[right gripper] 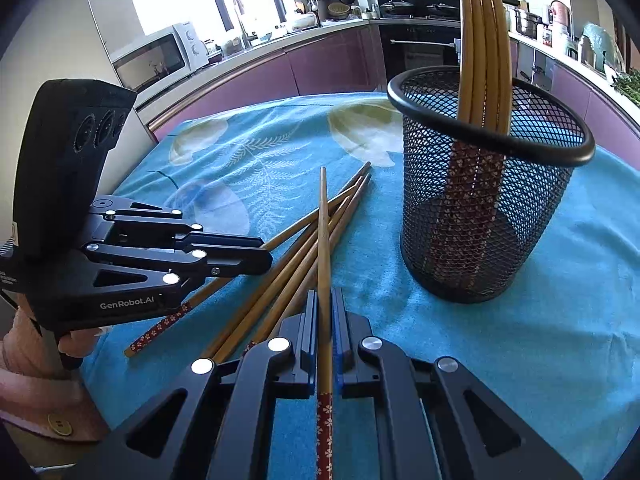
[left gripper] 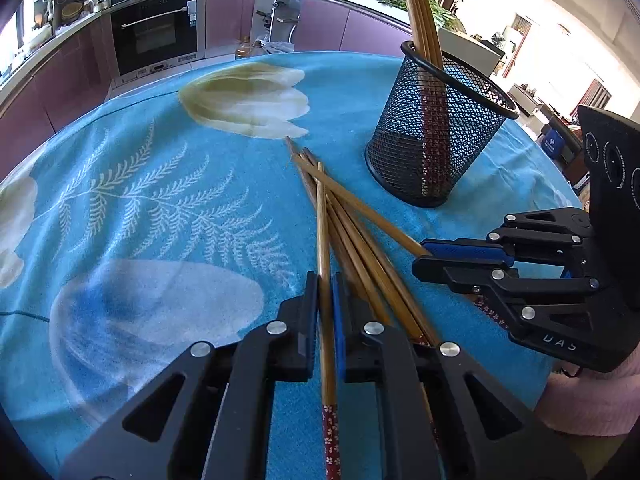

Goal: Organize utensils
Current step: 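Lift both held chopsticks upright and lower them into the black mesh cup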

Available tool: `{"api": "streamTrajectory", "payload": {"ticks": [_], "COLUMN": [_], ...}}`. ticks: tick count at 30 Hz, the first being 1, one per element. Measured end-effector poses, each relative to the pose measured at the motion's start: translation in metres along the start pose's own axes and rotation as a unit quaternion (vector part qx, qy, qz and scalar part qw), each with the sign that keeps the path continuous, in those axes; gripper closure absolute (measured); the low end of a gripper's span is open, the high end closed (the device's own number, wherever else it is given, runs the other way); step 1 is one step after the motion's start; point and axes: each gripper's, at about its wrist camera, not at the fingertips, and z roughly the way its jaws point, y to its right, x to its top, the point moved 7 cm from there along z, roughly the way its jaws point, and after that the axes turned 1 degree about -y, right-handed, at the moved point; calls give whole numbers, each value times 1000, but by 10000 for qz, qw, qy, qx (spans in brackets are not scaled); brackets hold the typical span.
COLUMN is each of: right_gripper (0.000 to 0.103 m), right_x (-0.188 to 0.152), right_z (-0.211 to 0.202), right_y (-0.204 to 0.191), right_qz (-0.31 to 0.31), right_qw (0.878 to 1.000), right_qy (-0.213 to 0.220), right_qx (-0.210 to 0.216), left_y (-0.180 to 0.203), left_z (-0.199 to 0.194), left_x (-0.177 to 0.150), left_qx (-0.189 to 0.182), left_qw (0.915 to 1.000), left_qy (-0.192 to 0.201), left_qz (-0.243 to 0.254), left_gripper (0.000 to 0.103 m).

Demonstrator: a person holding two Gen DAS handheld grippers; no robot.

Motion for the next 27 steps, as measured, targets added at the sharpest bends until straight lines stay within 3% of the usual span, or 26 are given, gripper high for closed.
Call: {"api": "streamTrajectory", "payload": {"ticks": [12, 27], "right_gripper": [97, 97], "right_x": [8, 35], "right_z": [-34, -99], "right_y": [-3, 7], "right_qz": [-118, -110], "right_qw": [9990, 9909], "right_qy": [436, 1327], "right_qx": [-16, -176], "left_y": [2, 20], "left_z": [-15, -108], "left_x": [1, 30], "left_qx": [173, -464], "left_qw": [9996, 9908], "left_qy": [209, 1273], "left_qz": [-42, 5], "left_gripper": [96, 96]}}
